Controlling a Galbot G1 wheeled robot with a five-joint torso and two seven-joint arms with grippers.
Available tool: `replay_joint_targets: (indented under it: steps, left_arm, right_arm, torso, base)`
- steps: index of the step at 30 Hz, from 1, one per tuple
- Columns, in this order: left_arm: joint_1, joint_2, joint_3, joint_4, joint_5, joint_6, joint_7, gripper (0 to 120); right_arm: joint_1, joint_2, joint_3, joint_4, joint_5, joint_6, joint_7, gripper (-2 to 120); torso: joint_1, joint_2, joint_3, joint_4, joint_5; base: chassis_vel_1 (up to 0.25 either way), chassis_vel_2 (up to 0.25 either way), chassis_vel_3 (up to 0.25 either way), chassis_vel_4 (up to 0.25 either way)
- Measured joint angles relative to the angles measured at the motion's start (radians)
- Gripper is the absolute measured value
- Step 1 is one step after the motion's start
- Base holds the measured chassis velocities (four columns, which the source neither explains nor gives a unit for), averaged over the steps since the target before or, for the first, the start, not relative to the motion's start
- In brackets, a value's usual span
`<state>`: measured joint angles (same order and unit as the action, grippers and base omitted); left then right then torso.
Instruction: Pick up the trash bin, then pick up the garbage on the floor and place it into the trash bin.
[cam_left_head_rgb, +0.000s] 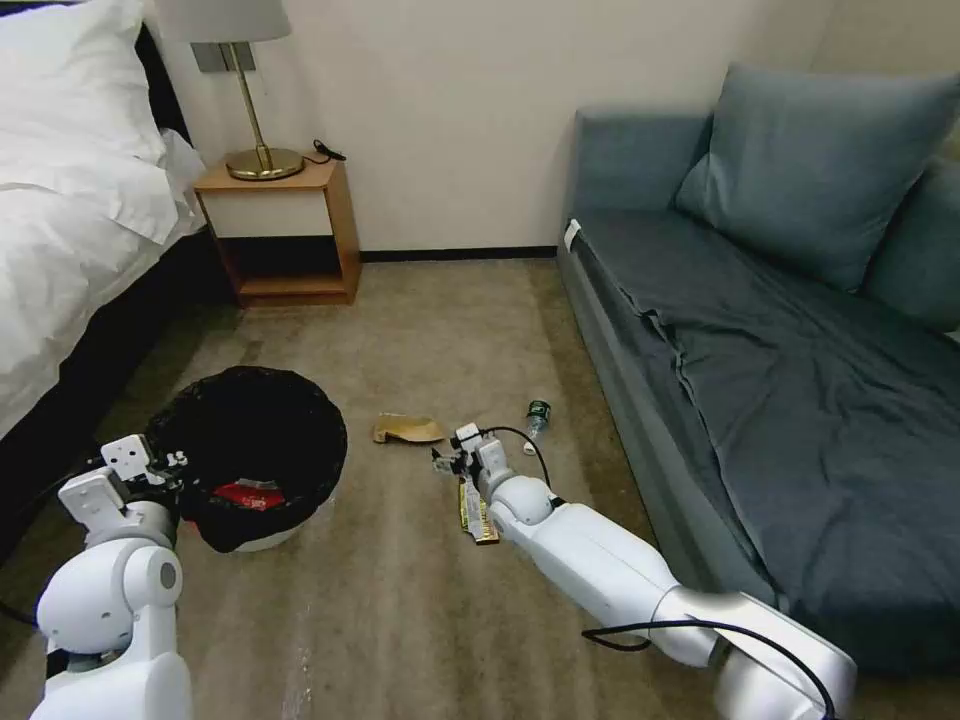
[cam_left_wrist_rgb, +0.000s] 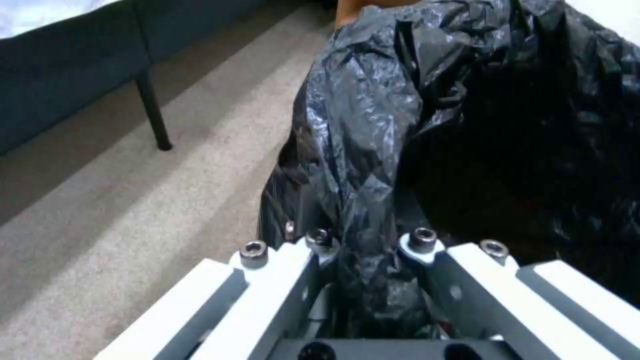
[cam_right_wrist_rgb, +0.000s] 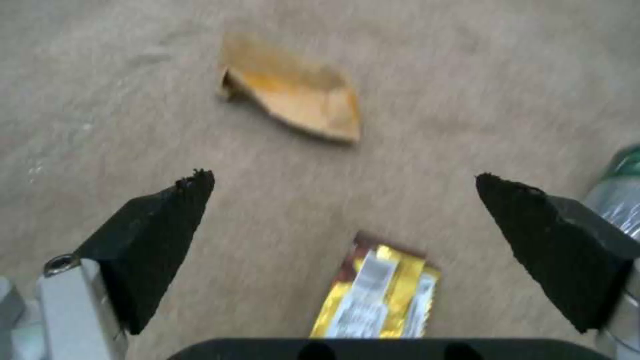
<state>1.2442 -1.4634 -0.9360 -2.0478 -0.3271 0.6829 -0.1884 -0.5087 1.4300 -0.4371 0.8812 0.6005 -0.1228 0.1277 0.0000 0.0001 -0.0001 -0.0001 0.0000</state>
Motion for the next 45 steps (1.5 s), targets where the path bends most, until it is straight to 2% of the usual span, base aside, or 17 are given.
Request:
replay_joint_targets:
  steps: [3,4,13,26,31,39,45]
  left_arm:
    - [0.002,-0.005,0.006,0.003,0.010,0.000,0.000,4]
    - [0.000,-0.007,0.009,0.008,0.017,0.000,0.000,4]
    - [-0.008,-0.020,0.022,0.019,0.037,-0.003,-0.001,4]
    - [-0.002,-0.013,0.015,0.034,0.042,-0.013,0.002,4]
    - [-0.001,-0.013,0.020,0.022,0.042,-0.013,0.002,4]
    - [0.015,-0.015,0.022,-0.010,0.041,-0.012,0.003,4]
    - [0.018,-0.018,0.026,-0.018,0.048,-0.012,0.005,4]
  right_arm:
    - [-0.006,0.012,0.023,-0.027,-0.010,0.002,-0.039,100]
    - [-0.006,0.034,0.048,-0.076,-0.031,0.014,-0.083,100]
    - [-0.005,0.126,0.097,-0.251,-0.086,0.078,-0.164,100]
    - [0.005,0.153,0.146,-0.374,-0.124,0.140,-0.219,100]
    - [0.005,0.161,0.172,-0.391,-0.130,0.130,-0.238,100]
    - [-0.006,0.161,0.217,-0.406,-0.143,0.048,-0.239,100]
    - [-0.016,0.161,0.225,-0.411,-0.163,0.023,-0.244,100]
  torso:
    - [0.000,0.000,0.000,0.0001,0.0000]
    - [0.000,0.000,0.000,0.0000,-0.0001]
    - [0.000,0.000,0.000,0.0003,-0.0001]
    - [0.000,0.000,0.000,0.0001,-0.0001]
    - [0.000,0.000,0.000,0.0002,-0.0001]
    - [0.000,0.000,0.000,0.0002,0.0000]
    - [0.000,0.000,0.000,0.0001,0.0000]
  base:
    - [0.000,0.000,0.000,0.000]
    - [0.000,0.000,0.000,0.000]
    - [0.000,0.000,0.000,0.000]
    - [0.000,0.000,0.000,0.000]
    - [0.000,0.000,0.000,0.000]
    - [0.000,0.000,0.000,0.000]
    - [0.000,0.000,0.000,0.000]
